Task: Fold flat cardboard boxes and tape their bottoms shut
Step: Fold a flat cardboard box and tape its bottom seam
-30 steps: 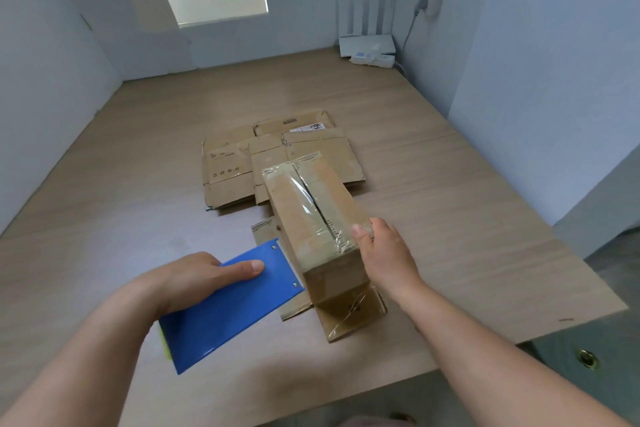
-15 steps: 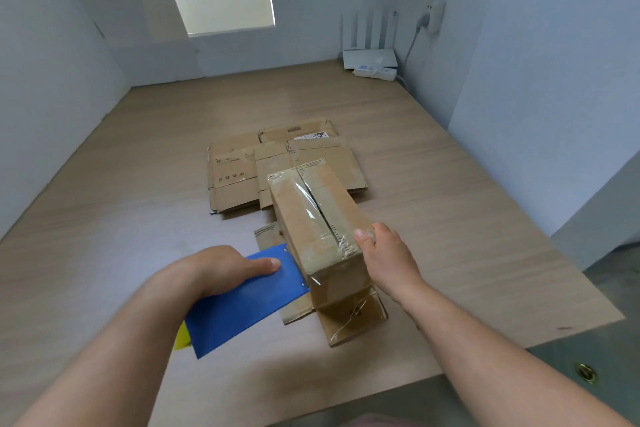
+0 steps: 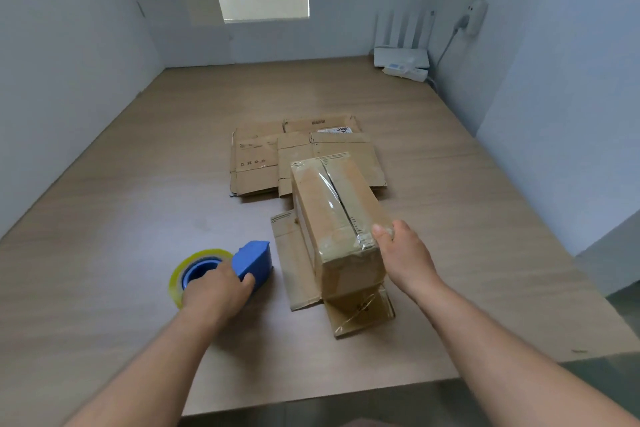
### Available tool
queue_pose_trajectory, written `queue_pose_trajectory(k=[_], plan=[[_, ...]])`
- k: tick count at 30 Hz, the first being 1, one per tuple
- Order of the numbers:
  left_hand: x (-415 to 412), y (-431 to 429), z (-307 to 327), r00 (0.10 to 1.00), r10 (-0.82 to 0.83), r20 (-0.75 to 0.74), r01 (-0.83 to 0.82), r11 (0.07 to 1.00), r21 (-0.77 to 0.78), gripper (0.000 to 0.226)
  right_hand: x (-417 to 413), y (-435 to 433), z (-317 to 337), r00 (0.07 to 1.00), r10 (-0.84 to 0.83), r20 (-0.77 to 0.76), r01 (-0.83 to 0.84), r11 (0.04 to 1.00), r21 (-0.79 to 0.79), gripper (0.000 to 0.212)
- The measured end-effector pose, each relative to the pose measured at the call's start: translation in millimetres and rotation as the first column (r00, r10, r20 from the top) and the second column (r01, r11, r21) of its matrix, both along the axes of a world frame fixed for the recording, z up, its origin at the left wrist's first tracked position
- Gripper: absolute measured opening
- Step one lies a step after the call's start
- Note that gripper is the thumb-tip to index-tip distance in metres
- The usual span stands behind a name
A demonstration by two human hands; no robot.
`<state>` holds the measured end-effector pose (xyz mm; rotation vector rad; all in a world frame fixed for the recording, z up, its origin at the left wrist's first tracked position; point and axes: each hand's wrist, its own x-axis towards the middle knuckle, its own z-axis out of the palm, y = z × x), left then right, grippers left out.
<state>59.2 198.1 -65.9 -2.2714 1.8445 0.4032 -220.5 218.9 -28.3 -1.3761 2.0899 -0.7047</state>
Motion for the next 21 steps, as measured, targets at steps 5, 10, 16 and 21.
queue_pose_trajectory(k=[5,10,16,21], plan=[[-9,9,-8,0.990,0.100,-0.103,-0.110,0.989,-0.097,0.048,6,2,-1,0.998,0.008,-0.058,-0.009,1.000,-0.016,0.041],[-93,26,31,0.607,-0.070,-0.792,-0.178,0.959,-0.221,0.085,10,9,1,0.999,0.014,-0.050,-0.014,1.000,-0.011,0.048],[-134,21,32,0.557,-0.042,-0.830,-0.253,0.943,-0.218,0.064,30,5,15,0.984,0.022,-0.178,-0.002,0.994,0.109,0.090],[-126,27,30,0.450,0.006,-0.893,-0.324,0.933,-0.157,0.055,9,1,12,0.988,0.127,-0.089,-0.121,0.991,0.062,0.035]])
